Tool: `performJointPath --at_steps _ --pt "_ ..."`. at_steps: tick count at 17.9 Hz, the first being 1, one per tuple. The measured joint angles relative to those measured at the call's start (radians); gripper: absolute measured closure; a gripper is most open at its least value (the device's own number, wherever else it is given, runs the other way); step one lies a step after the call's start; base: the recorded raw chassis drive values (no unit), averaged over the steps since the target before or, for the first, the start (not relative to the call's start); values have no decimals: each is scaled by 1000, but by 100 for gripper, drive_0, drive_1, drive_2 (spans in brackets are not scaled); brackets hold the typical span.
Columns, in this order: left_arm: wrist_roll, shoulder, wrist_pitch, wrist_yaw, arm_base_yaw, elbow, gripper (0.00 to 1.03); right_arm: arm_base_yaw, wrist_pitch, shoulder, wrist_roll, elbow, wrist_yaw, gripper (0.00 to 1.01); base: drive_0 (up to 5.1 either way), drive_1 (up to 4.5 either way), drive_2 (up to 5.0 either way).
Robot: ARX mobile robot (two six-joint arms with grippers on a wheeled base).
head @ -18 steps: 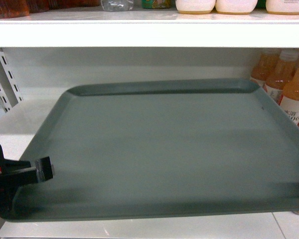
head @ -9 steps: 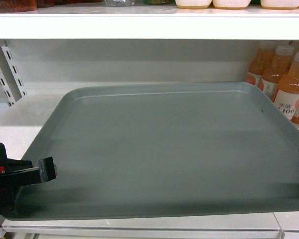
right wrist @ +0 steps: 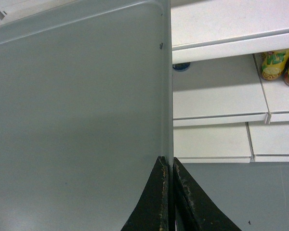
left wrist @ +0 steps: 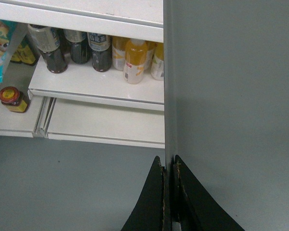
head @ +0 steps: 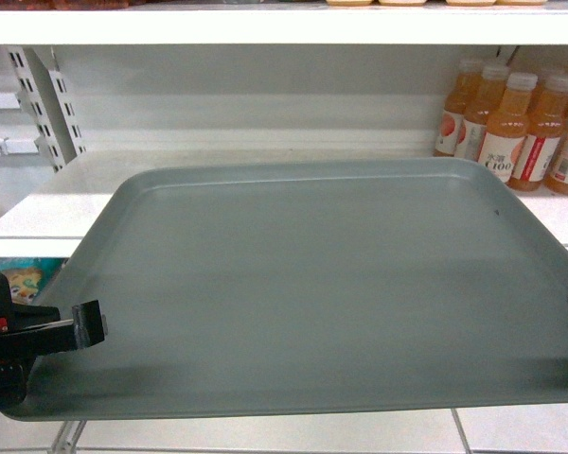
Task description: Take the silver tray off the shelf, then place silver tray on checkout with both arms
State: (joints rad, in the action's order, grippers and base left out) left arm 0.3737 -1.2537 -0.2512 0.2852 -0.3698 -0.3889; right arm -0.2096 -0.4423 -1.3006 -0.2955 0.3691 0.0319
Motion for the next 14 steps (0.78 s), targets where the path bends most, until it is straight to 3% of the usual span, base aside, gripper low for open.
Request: performJointPath --at_steps 14 --pt "-4 0 0 3 0 0 100 0 0 0 0 0 0 98 1 -428 431"
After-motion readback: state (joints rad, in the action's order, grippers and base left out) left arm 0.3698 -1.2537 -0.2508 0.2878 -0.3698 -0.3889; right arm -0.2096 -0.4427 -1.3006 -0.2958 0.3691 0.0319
